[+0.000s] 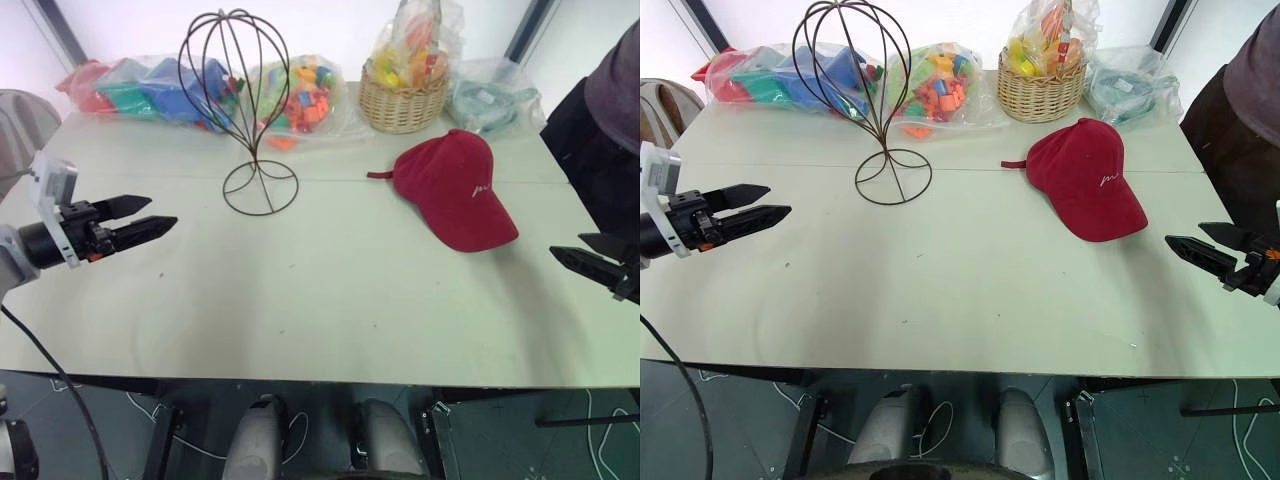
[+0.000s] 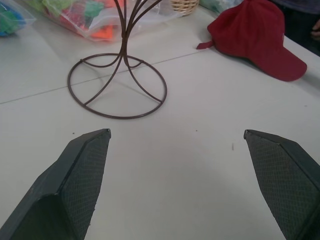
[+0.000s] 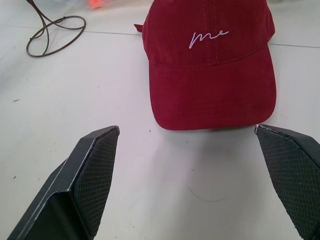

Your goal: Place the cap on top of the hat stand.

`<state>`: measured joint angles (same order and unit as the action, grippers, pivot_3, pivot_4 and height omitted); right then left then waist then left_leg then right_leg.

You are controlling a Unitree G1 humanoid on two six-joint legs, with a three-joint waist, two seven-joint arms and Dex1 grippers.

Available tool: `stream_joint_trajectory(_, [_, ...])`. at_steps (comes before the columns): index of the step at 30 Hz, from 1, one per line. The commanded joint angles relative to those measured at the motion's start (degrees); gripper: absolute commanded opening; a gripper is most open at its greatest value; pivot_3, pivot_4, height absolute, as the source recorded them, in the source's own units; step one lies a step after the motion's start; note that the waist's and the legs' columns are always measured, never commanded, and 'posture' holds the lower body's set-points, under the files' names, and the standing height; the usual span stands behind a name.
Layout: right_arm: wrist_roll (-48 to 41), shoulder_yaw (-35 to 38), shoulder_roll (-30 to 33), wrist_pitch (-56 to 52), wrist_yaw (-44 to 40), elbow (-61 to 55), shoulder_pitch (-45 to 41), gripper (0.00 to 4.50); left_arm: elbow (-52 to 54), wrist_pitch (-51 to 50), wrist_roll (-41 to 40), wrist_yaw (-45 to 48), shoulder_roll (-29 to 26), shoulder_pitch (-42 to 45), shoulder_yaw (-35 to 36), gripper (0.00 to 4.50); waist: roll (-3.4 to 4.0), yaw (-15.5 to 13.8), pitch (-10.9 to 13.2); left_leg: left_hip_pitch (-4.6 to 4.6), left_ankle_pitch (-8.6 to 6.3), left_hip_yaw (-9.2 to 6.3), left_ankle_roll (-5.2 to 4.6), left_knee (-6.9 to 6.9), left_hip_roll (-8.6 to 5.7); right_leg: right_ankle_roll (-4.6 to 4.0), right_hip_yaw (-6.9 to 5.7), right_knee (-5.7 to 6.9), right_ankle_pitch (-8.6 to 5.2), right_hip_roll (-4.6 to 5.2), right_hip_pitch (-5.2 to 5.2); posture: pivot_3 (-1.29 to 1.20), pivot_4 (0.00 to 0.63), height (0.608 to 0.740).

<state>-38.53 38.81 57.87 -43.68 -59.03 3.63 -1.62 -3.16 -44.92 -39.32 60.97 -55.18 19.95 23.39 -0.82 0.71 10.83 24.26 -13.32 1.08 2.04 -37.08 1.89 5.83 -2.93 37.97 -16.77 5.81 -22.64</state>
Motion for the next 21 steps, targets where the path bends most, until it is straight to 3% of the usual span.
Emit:
stream_joint_trajectory(1, [-0.7, 1.7, 1.4, 0.4, -0.1, -1.1, -1.1, 4.45, 1.2, -0.1, -1.1, 0.8, -1.6, 0.6, 1.3, 4.50, 0.00, 0.0, 0.0, 0.00, 0.00, 0.00, 0.00, 0.00, 0.00, 0.00, 0.00, 0.00, 0.00, 0.00, 0.00, 0.00, 0.150, 0.740])
stream_joint_trajectory(21, [0.2, 1.1, 1.0, 1.4, 0.8, -1.2, -1.7, 4.45, 0.2, 2.0, 0.1, 0.4, -1.5, 2.0, 0.4, 4.50, 0.00, 0.0, 0.0, 0.00, 0.00, 0.01, 0.00, 0.00, 0.00, 0.00, 0.01, 0.00, 0.00, 0.00, -0.01, 0.00, 0.150, 0.740])
